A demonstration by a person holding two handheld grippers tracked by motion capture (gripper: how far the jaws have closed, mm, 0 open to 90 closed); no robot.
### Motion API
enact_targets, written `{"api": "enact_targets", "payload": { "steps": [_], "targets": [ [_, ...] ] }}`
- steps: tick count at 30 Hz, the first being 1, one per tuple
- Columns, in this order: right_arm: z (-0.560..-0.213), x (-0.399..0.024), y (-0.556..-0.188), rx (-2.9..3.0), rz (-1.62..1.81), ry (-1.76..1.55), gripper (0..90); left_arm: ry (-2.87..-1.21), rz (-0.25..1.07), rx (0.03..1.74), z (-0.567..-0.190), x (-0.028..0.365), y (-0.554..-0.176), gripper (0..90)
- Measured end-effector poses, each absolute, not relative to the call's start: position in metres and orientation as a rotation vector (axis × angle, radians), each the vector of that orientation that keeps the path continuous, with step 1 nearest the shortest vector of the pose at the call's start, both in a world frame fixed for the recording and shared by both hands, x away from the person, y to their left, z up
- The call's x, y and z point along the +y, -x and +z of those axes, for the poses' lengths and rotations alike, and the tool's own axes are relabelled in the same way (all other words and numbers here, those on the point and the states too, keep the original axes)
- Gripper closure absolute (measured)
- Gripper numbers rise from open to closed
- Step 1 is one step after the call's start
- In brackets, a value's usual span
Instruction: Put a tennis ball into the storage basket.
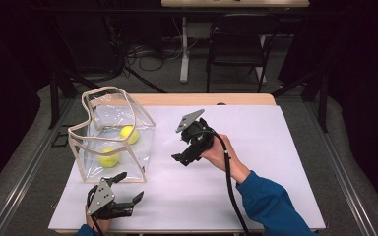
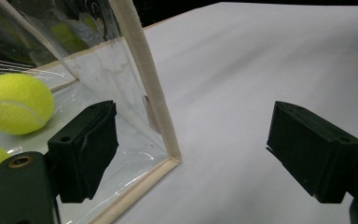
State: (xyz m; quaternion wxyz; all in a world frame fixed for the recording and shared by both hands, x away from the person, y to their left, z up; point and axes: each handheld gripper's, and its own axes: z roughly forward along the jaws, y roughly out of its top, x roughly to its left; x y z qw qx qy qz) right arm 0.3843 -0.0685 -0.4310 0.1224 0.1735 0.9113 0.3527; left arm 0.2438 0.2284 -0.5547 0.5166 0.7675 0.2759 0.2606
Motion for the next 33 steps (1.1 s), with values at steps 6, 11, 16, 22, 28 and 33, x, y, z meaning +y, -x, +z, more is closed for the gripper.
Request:
{"api": "enact_targets", "payload": {
  "steps": [6, 11, 16, 22, 28, 33],
  "targets": [
    [-0.439, -0.085, -0.377, 2.642, 1.007, -0.522, 0.0, -1.844, 0.626, 0.664, -0.555, 0.228, -0.244, 15.8],
    [-0.448, -0.097, -0.371, 2.635, 0.987, -0.545, 0.0, -1.848, 0.629, 0.663, -0.555, 0.228, -0.244, 15.8],
    [-0.454, -0.108, -0.367, 2.633, 0.991, -0.56, 0.0, -1.846, 0.629, 0.665, -0.555, 0.228, -0.244, 15.8],
    [-0.462, -0.118, -0.36, 2.625, 0.979, -0.574, 0.0, -1.845, 0.63, 0.666, -0.555, 0.228, -0.244, 15.8],
    [-0.473, -0.129, -0.353, 2.63, 0.96, -0.591, 0.0, -1.845, 0.631, 0.667, -0.555, 0.227, -0.244, 15.8],
    [-0.481, -0.137, -0.347, 2.622, 0.965, -0.609, 0.0, -1.846, 0.629, 0.668, -0.556, 0.227, -0.244, 15.8]
  ]
}}
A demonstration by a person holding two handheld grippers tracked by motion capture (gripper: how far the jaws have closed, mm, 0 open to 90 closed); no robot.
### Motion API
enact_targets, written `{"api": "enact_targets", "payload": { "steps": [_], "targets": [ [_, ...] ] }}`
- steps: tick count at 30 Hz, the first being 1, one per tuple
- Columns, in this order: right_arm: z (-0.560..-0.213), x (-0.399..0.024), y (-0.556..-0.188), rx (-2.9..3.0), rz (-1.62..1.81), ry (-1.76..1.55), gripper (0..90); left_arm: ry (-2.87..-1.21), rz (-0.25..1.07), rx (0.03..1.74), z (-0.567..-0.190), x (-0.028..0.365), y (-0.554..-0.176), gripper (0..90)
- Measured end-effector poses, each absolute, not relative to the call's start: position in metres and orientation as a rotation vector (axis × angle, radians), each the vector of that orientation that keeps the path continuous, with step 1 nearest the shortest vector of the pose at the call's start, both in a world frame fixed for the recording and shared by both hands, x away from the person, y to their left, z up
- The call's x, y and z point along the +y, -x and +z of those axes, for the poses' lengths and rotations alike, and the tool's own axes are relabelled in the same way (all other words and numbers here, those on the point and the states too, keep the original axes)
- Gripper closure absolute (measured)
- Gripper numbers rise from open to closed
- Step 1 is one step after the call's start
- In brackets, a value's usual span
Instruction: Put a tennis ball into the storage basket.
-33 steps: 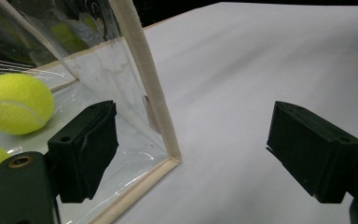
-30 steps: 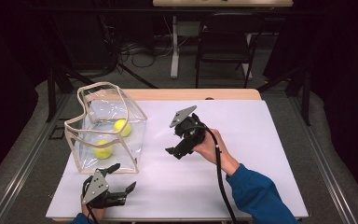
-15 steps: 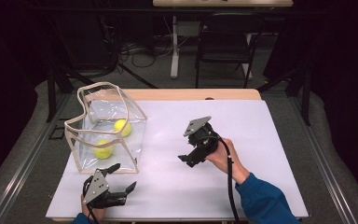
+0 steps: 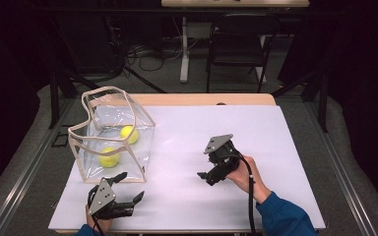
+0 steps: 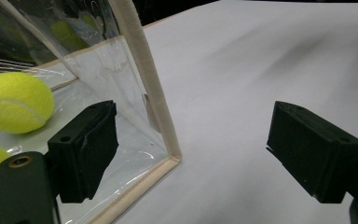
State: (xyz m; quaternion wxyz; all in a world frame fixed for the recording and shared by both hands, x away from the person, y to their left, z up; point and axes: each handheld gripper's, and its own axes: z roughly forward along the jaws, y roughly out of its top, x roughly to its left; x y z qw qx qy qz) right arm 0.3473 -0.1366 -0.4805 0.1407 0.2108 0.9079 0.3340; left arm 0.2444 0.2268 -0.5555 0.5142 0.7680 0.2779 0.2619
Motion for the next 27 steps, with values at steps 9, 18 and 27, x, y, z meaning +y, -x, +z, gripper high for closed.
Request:
{"api": "enact_targets", "payload": {
  "steps": [9, 18, 27],
  "targets": [
    [-0.495, -0.153, -0.34, 2.601, 1.0, -0.648, 0.0, -1.849, 0.631, 0.669, -0.556, 0.227, -0.245, 15.8],
    [-0.508, -0.166, -0.332, 2.587, 0.997, -0.684, 0.0, -1.851, 0.631, 0.669, -0.556, 0.227, -0.245, 15.8],
    [-0.517, -0.183, -0.321, 2.558, 1.004, -0.735, 0.0, -1.849, 0.635, 0.672, -0.556, 0.227, -0.245, 15.8]
  ]
}}
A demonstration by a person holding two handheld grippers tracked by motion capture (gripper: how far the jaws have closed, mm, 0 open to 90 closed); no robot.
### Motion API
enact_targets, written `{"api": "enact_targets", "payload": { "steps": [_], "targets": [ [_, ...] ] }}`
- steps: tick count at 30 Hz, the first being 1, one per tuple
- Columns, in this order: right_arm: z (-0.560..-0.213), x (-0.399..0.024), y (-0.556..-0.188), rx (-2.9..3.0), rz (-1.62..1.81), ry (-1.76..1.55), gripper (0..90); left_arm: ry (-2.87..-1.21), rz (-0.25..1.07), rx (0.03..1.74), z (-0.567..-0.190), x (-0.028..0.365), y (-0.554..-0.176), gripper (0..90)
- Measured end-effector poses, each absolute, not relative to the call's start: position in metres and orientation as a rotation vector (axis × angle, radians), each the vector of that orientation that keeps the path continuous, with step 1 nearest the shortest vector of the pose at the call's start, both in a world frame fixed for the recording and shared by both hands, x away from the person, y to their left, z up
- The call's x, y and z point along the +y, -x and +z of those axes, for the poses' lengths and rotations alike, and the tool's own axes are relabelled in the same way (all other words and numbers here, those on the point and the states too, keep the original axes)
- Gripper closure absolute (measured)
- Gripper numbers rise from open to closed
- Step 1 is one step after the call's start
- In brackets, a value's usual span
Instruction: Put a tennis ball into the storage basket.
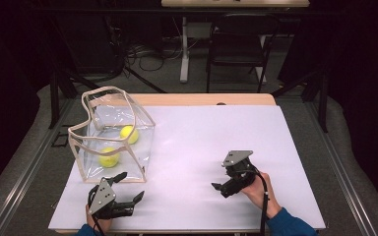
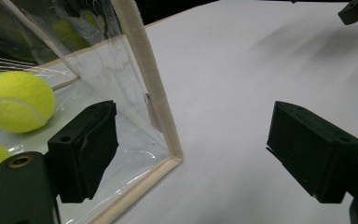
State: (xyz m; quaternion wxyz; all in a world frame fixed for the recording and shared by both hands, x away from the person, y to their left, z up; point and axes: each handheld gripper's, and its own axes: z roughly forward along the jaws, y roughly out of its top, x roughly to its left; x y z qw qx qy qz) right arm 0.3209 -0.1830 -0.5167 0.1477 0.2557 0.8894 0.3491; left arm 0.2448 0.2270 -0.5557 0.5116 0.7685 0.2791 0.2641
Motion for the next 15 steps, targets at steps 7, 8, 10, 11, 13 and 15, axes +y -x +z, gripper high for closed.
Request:
{"api": "enact_targets", "payload": {
  "steps": [7, 8, 10, 11, 13, 15],
  "targets": [
    [-0.523, -0.199, -0.311, 2.51, 1.023, -0.789, 0.0, -1.854, 0.637, 0.676, -0.556, 0.227, -0.246, 15.8],
    [-0.524, -0.2, -0.309, 2.507, 1.017, -0.791, 0.0, -1.854, 0.639, 0.677, -0.556, 0.226, -0.246, 15.8],
    [-0.526, -0.203, -0.306, 2.501, 1.025, -0.795, 0.0, -1.855, 0.641, 0.679, -0.556, 0.226, -0.246, 15.8],
    [-0.527, -0.204, -0.304, 2.497, 1.033, -0.795, 0.0, -1.855, 0.644, 0.681, -0.556, 0.226, -0.246, 15.8],
    [-0.528, -0.207, -0.301, 2.482, 1.027, -0.796, 0.0, -1.854, 0.646, 0.683, -0.555, 0.227, -0.246, 15.8],
    [-0.529, -0.211, -0.299, 2.468, 1.034, -0.799, 0.0, -1.853, 0.648, 0.688, -0.555, 0.228, -0.247, 15.8]
  ]
}}
